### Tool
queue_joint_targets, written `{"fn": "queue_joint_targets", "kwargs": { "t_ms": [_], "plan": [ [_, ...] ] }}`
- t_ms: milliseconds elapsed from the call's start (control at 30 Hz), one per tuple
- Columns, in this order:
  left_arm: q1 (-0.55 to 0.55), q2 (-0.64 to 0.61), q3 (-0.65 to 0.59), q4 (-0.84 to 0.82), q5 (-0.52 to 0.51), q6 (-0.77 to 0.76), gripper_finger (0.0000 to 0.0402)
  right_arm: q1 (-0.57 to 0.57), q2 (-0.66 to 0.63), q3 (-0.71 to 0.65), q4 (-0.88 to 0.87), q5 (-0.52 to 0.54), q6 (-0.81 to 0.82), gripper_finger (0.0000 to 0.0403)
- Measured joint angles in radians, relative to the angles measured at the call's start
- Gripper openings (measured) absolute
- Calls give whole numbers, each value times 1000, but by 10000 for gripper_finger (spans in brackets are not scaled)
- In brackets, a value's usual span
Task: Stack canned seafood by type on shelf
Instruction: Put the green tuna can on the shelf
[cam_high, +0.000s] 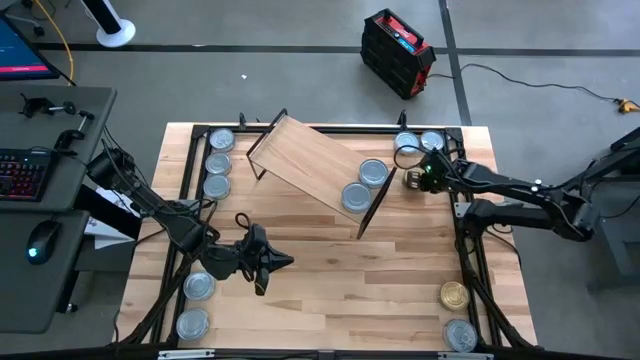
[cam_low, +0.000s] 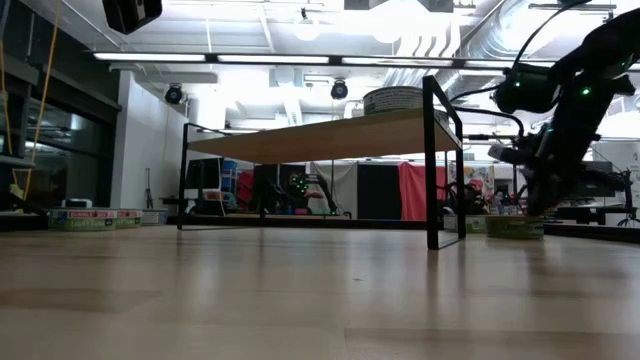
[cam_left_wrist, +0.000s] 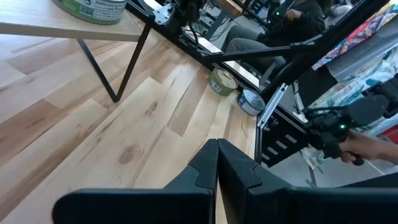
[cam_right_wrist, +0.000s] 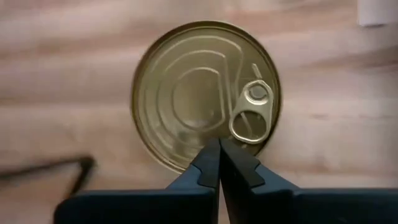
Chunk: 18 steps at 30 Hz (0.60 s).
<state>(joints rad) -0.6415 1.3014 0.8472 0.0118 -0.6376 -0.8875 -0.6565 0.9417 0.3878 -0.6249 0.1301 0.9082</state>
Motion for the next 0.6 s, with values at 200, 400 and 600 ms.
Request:
{"fn": "queue_joint_targets", "kwargs": {
  "t_ms": [200,400,600],
  "plan": [
    [0,0,0,-2,0,0,1,64,-47,1,-146,-66,-102,0],
    [0,0,0,-4,-1,26,1,181,-86,0,-227,-143,-56,0],
    [1,0,0,-9,-1,28,1,347,-88,-2,-226,-202,62,0]
  ]
}}
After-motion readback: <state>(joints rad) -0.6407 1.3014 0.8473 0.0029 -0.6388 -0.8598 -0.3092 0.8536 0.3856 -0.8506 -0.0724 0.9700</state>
